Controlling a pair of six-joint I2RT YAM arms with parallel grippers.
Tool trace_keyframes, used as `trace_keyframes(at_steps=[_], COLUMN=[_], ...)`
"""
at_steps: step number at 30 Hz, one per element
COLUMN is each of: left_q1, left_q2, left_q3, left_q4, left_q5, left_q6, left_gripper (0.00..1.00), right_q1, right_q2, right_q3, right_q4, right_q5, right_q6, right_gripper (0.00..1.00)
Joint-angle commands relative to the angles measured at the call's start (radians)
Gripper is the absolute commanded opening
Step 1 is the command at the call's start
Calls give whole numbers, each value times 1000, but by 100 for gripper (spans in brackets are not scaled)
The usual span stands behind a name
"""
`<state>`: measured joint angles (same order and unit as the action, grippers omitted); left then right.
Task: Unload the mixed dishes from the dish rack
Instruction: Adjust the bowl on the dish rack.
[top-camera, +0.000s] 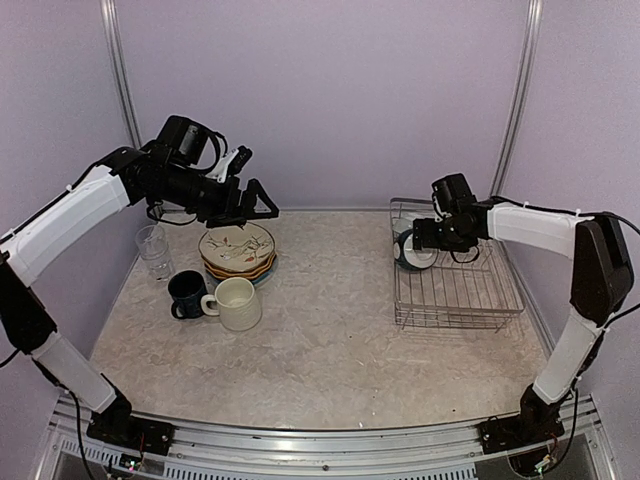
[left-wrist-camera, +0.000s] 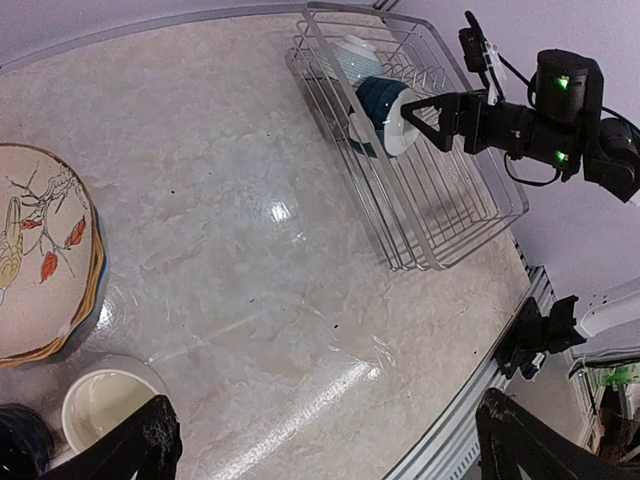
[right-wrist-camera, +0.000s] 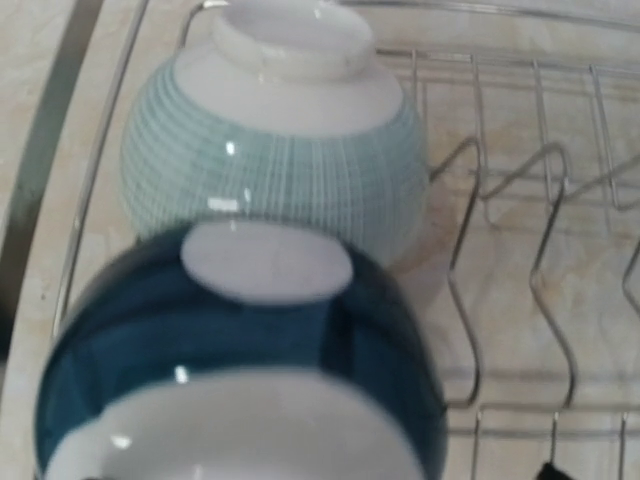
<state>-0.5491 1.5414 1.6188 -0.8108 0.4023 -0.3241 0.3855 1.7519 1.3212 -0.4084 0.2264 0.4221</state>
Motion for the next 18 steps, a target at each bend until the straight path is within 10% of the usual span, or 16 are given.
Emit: trace_keyframes(at_steps=[1,18], left_q1=[2,-18], left_q2=[9,42], left_q3=[-6,-1], left_q4=[5,0], left_q5=[0,18], left_q6=[9,11], left_gripper=[99,99], right_q1=[-4,-74], right_q2=[-55,-188], right_q3=[-121,-284], right_q4=[-62,33], right_q5=[58,70], right_q6=[13,18], right_gripper=[92,93])
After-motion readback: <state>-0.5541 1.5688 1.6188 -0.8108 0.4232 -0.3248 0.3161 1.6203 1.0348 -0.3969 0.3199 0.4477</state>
